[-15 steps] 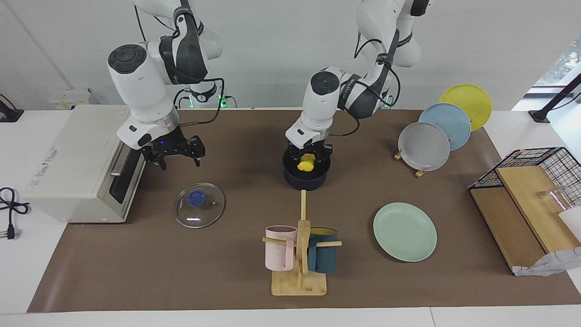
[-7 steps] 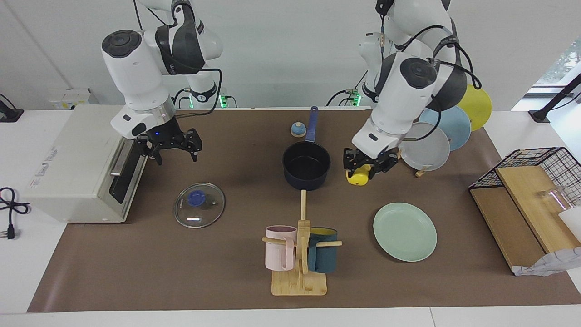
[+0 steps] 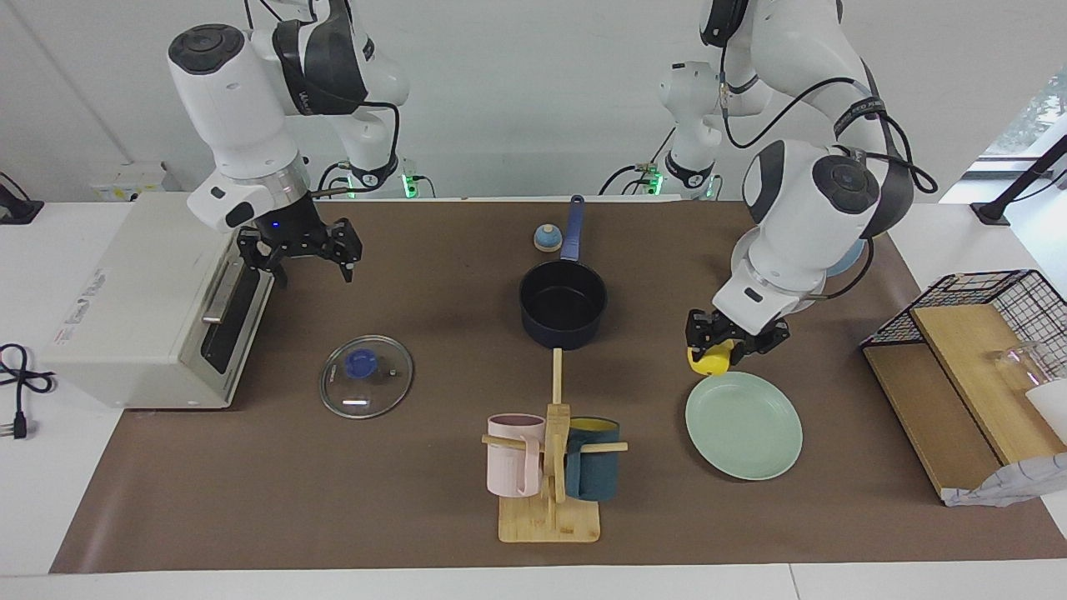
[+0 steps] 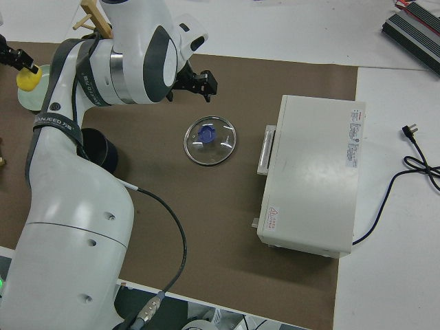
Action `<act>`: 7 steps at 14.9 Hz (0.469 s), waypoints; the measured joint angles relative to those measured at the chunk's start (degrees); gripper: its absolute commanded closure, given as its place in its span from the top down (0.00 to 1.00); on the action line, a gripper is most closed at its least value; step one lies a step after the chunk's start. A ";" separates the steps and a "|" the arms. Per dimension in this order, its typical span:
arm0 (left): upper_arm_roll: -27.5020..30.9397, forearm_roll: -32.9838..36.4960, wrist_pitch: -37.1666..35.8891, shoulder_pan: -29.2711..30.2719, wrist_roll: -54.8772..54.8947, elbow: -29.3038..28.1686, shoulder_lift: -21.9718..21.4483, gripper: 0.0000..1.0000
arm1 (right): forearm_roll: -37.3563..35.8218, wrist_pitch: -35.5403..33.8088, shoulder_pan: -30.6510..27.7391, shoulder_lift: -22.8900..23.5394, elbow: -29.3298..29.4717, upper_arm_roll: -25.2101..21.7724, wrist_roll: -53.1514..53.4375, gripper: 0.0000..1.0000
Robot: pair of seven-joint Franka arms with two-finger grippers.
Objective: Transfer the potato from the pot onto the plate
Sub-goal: 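Lower the potato onto the green plate and open the left gripper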
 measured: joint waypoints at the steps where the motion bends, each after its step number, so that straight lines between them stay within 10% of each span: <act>1: 0.01 1.19 0.80 0.42 0.06 1.05 1.78 0.00 | 0.00 0.00 -0.32 0.00 0.00 -0.01 -0.31 1.00; 7: 1.20 3.05 5.21 2.64 0.20 3.23 8.31 0.00 | 0.00 0.00 -0.47 0.00 0.00 0.02 -0.41 1.00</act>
